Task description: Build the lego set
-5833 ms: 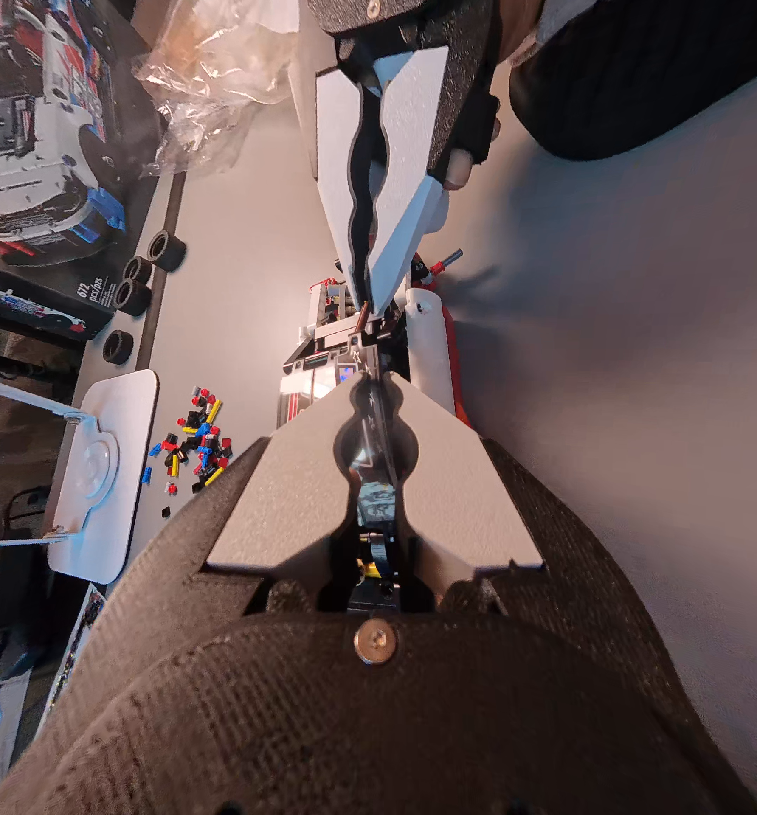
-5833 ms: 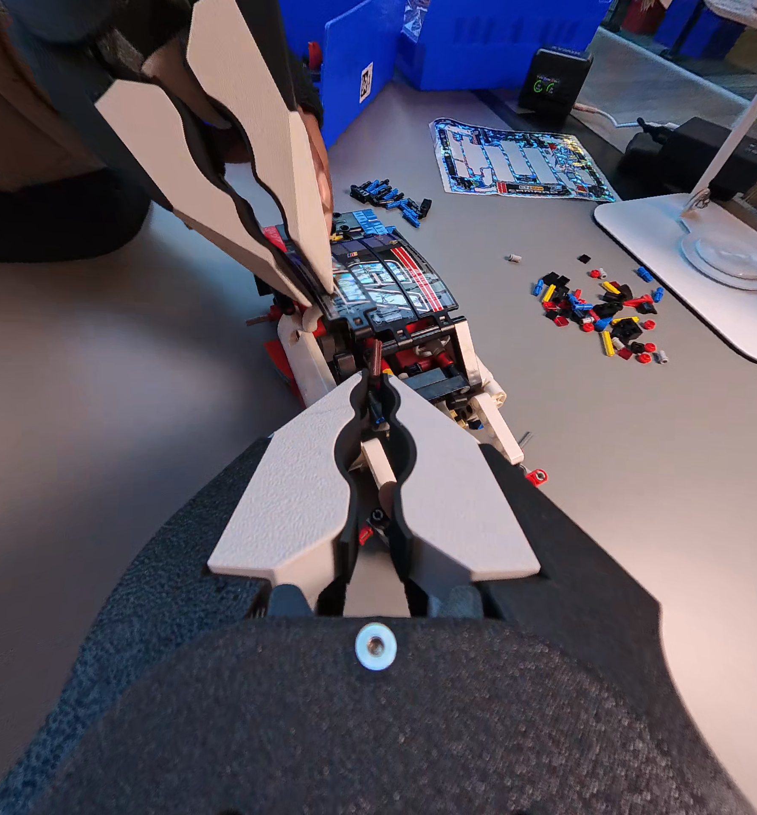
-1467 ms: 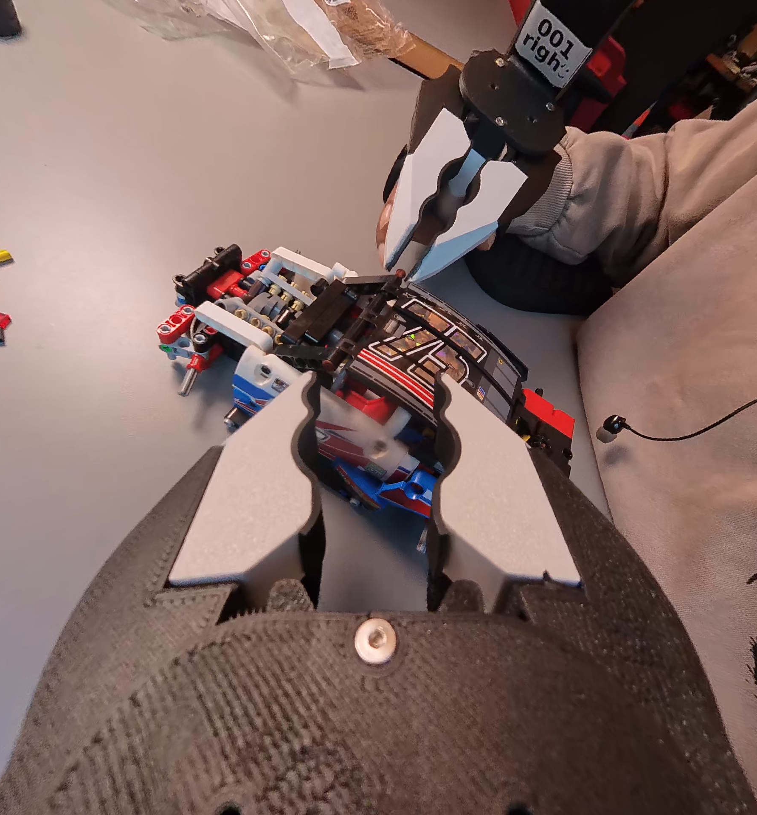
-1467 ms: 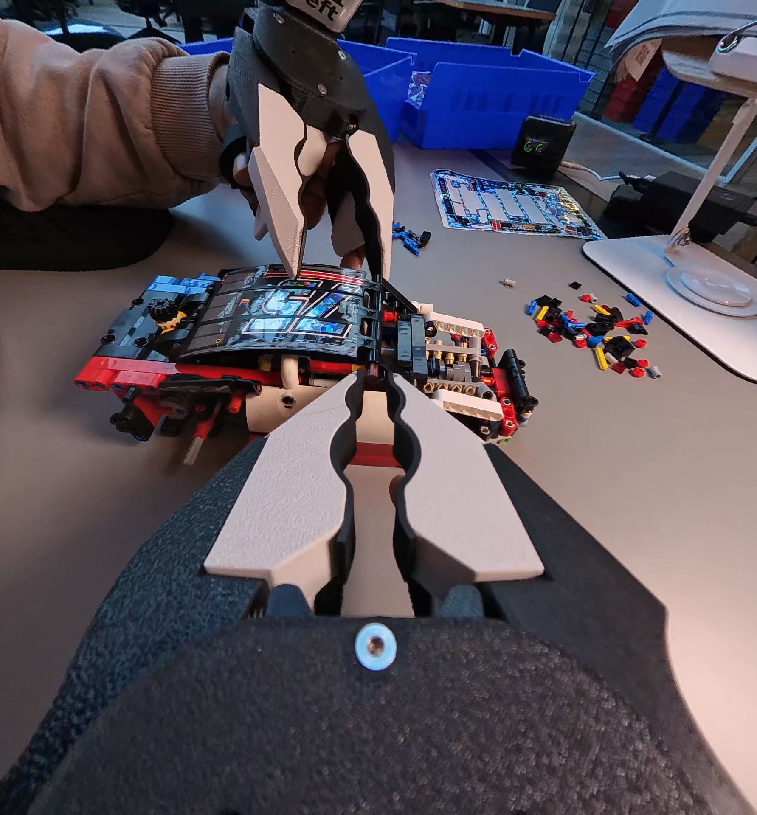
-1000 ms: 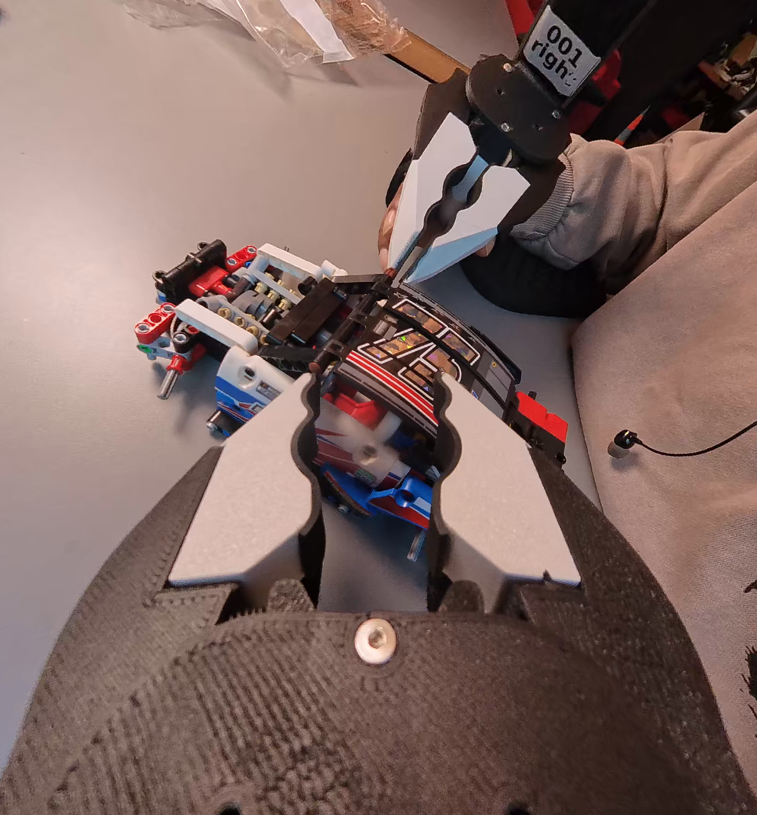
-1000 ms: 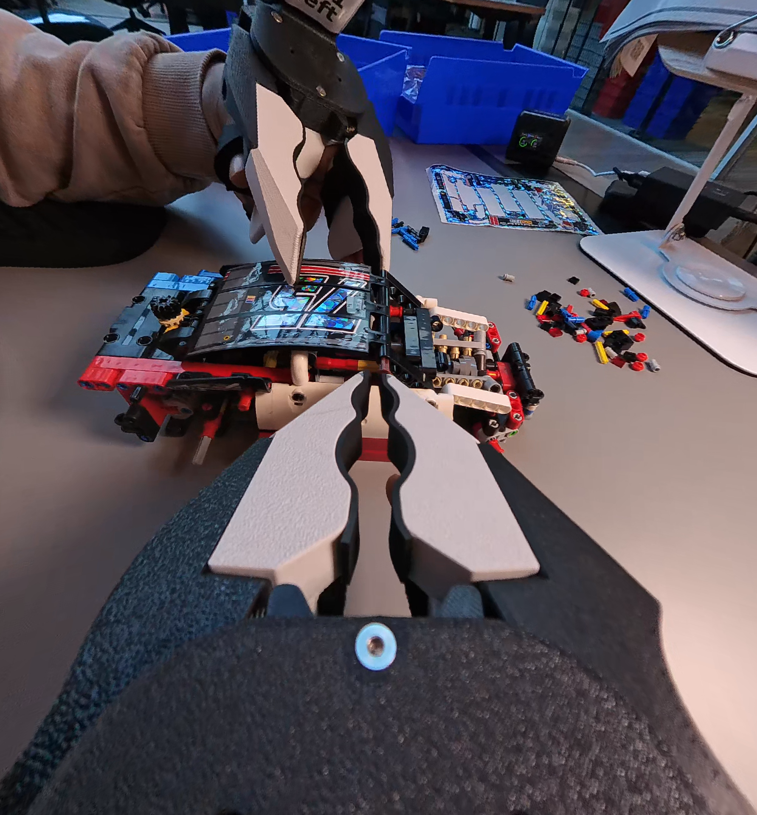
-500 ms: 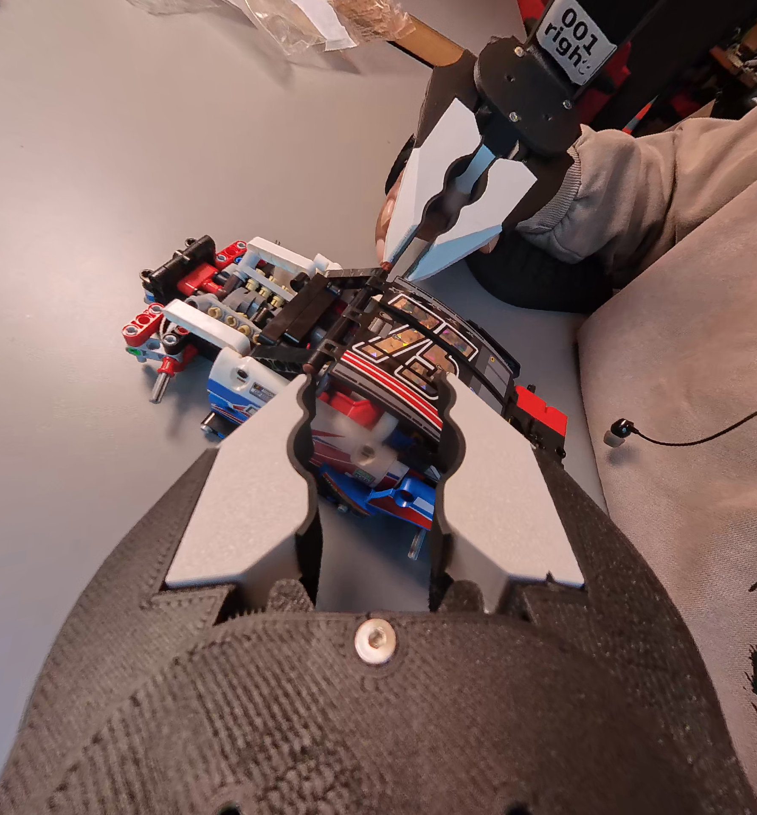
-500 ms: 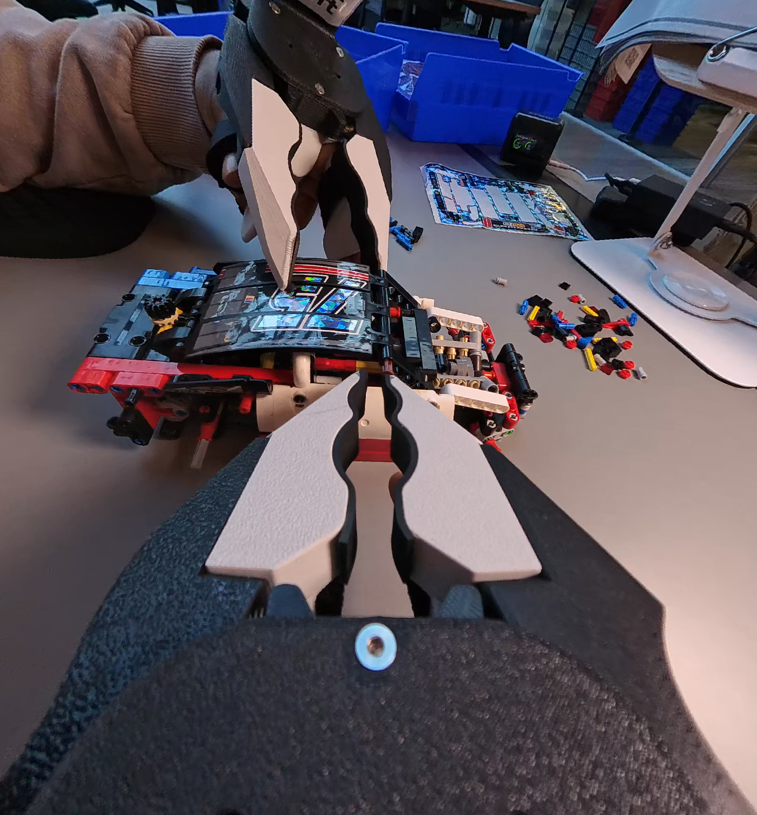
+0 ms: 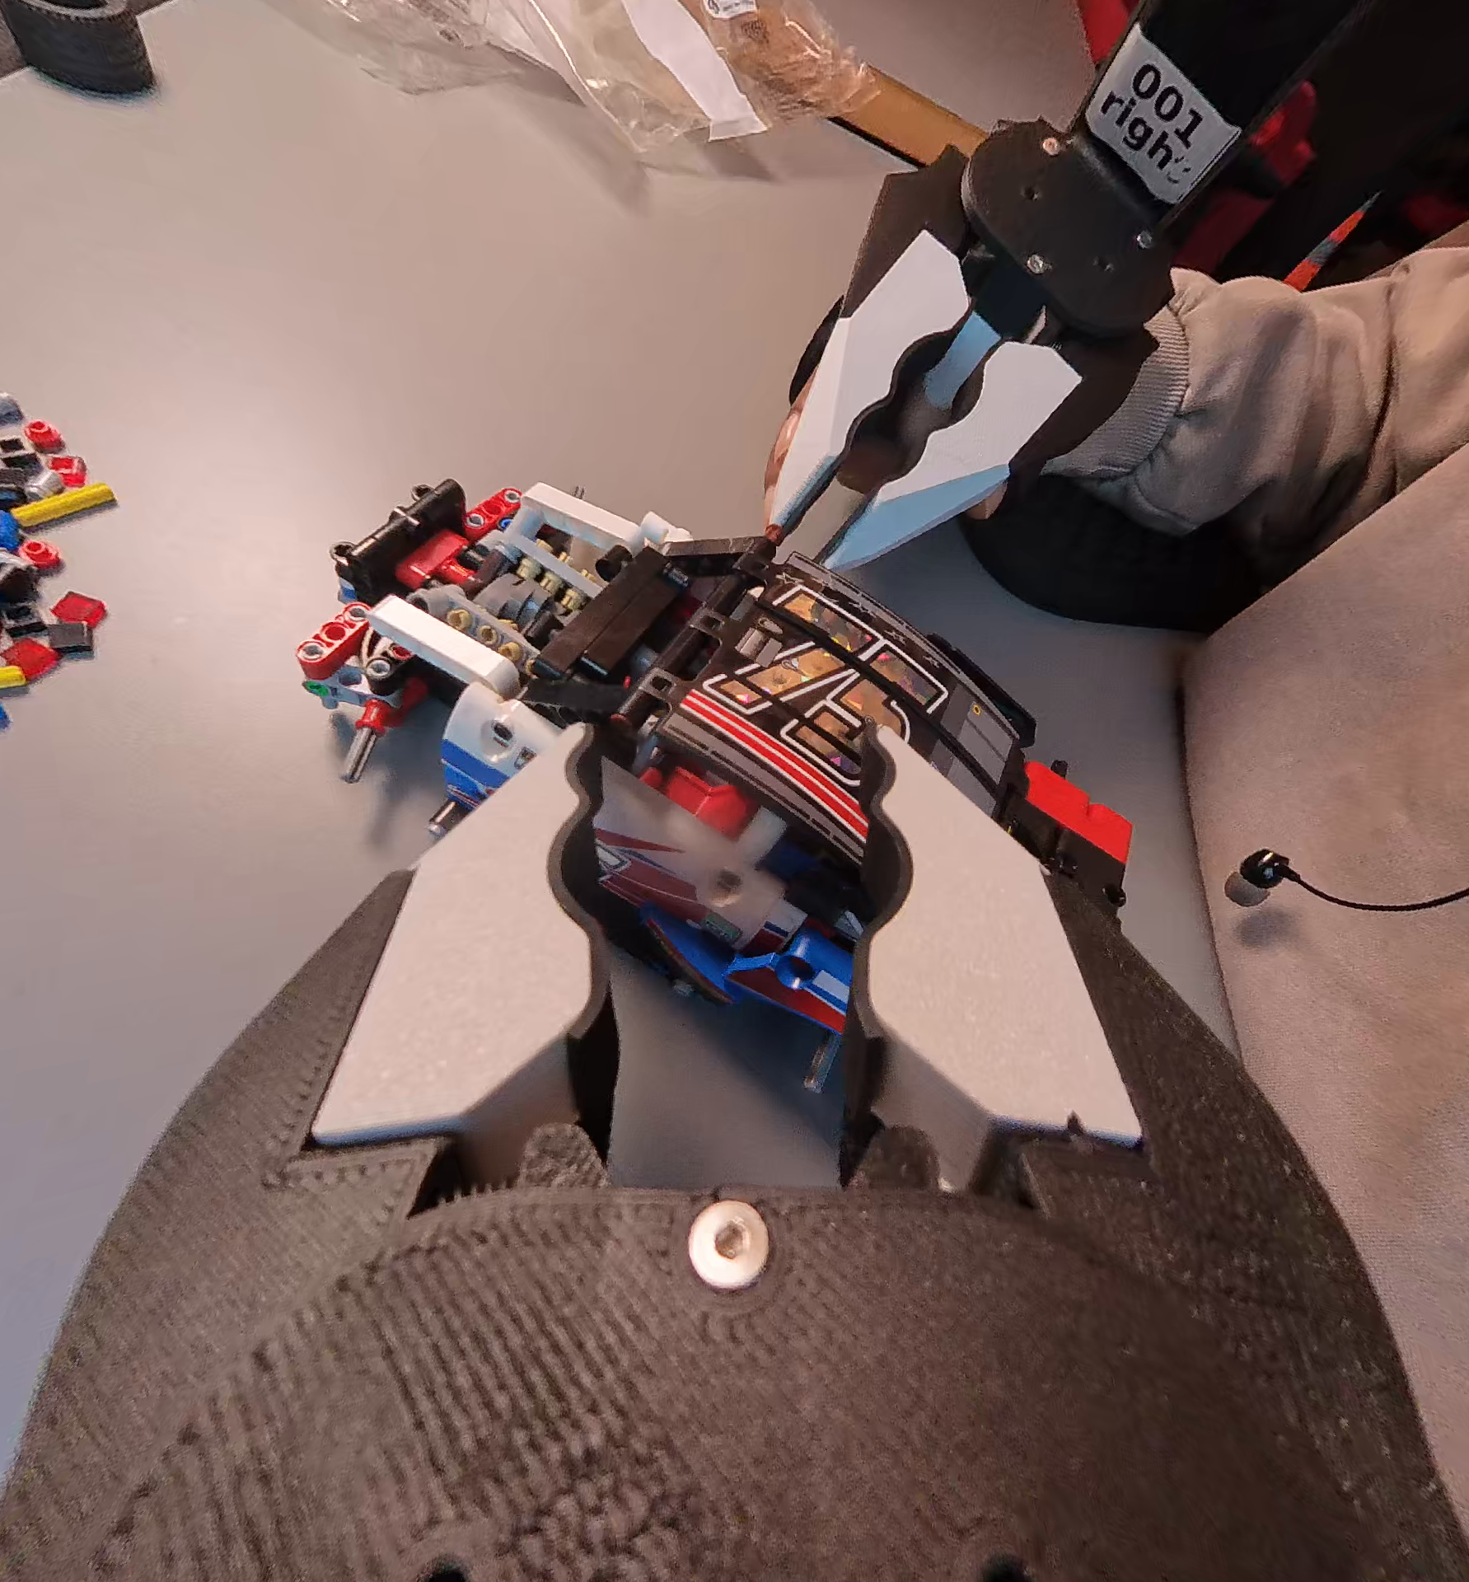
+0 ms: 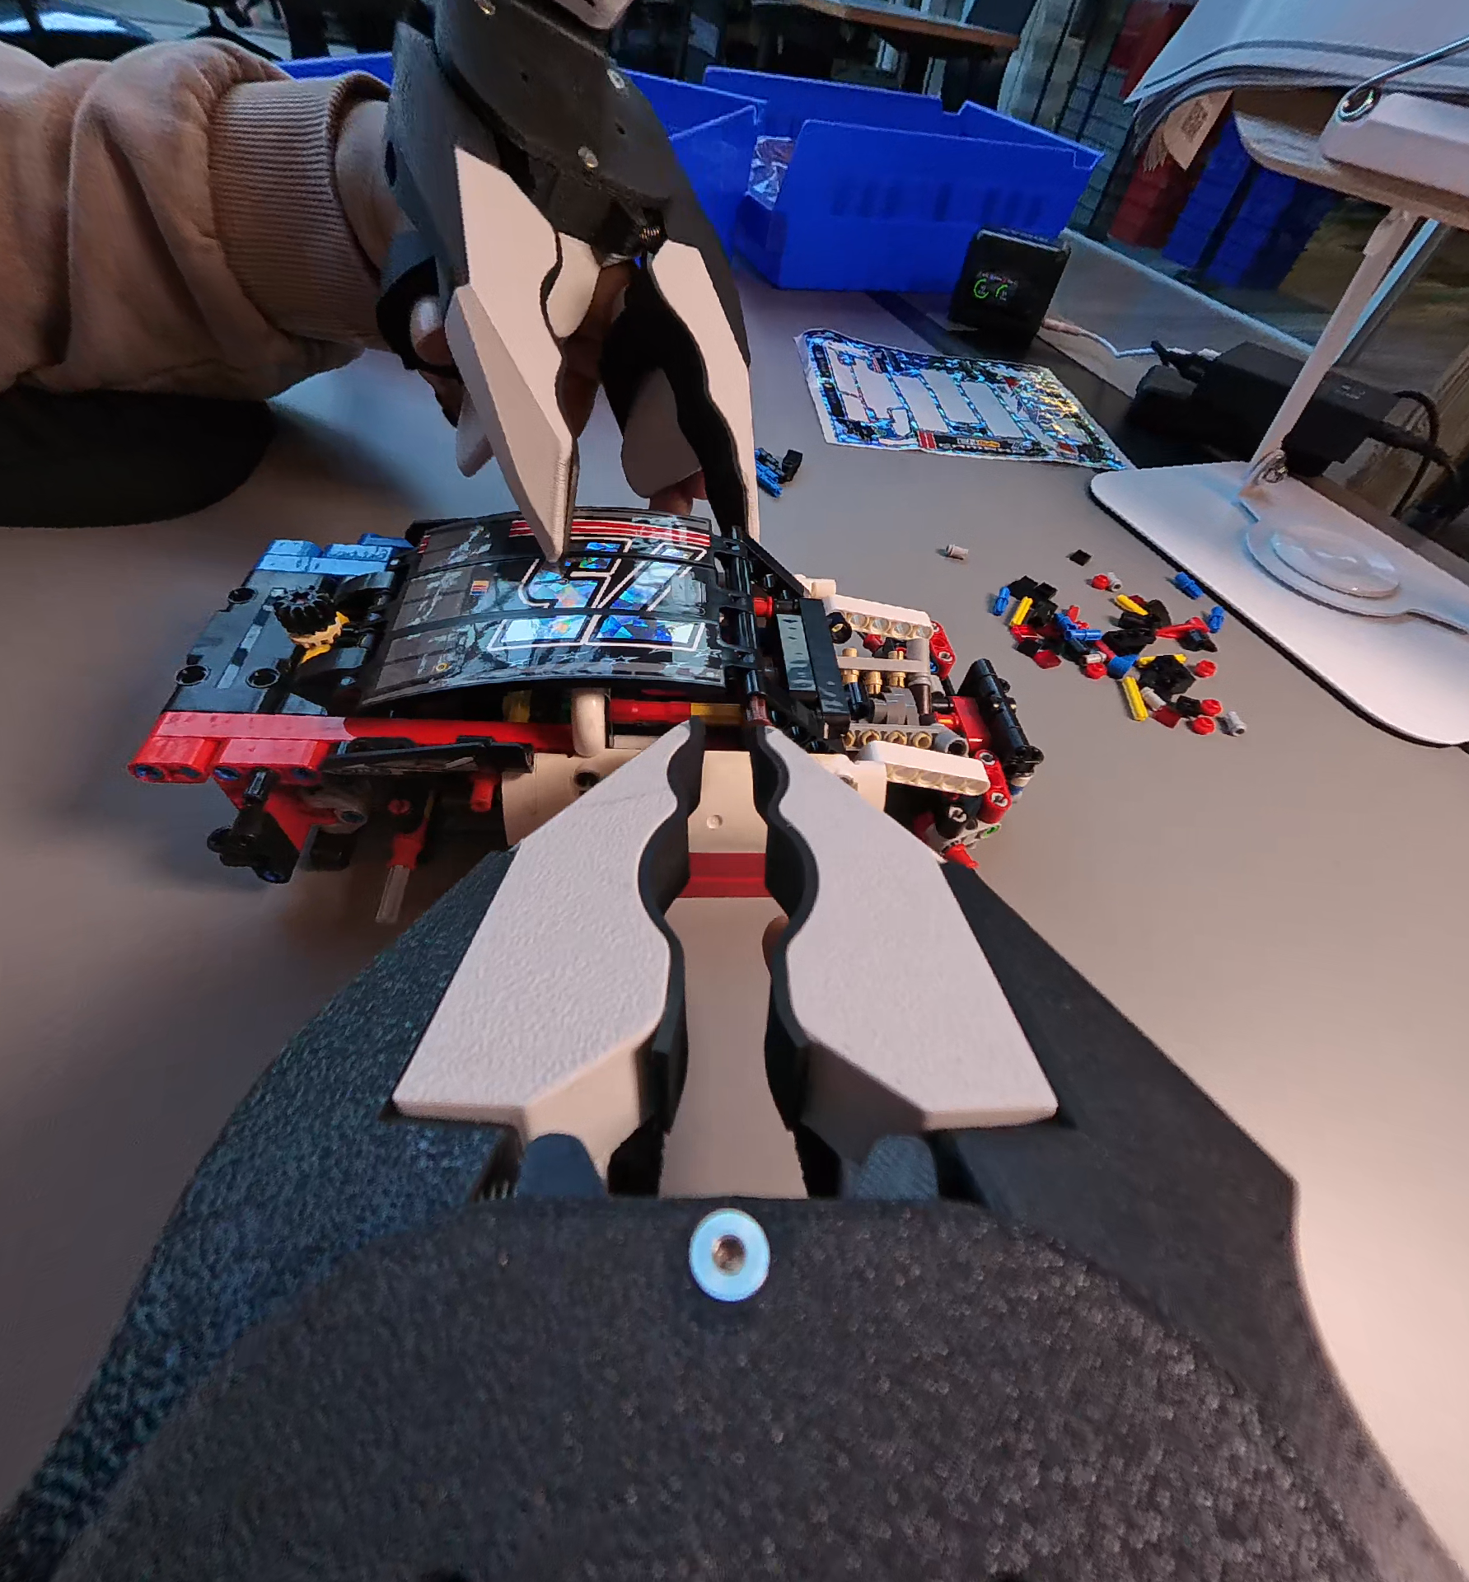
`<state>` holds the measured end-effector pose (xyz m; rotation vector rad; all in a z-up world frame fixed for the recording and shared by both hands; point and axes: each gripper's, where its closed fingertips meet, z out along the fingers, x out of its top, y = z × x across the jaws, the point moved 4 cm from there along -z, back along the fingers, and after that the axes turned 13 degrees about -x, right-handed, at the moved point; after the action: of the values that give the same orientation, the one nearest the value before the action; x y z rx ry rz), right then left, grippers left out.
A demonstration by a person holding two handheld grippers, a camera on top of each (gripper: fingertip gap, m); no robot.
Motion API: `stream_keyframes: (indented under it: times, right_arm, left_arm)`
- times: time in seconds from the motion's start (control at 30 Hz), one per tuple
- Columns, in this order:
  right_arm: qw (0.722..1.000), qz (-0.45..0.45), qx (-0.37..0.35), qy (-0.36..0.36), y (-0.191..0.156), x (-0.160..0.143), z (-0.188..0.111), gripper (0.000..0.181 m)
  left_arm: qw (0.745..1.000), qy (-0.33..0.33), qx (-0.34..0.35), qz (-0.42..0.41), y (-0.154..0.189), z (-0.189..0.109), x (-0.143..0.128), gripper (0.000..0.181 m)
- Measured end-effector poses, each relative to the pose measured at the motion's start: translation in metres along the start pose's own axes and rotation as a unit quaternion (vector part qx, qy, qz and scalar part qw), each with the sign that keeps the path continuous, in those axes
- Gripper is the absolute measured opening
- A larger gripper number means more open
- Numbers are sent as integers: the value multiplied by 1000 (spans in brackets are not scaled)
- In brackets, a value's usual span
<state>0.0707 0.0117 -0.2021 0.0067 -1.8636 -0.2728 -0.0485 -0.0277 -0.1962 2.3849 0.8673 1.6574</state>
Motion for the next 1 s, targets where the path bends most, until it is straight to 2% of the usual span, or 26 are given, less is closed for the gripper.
stream_keyframes:
  times: [0.33, 0.5, 1.0]
  right_arm:
    - [1000, 17, -15, 0, 2, 0, 1, 5]
    - [999, 19, -27, 2, 4, 0, 2, 0]
    - [999, -16, -38, 9, 3, 1, 3, 0]
  left_arm:
    - [998, -20, 52, 33, 5, 2, 3, 55]
    - [998, -19, 52, 30, 5, 3, 3, 55]
    - [998, -30, 48, 36, 5, 2, 2, 56]
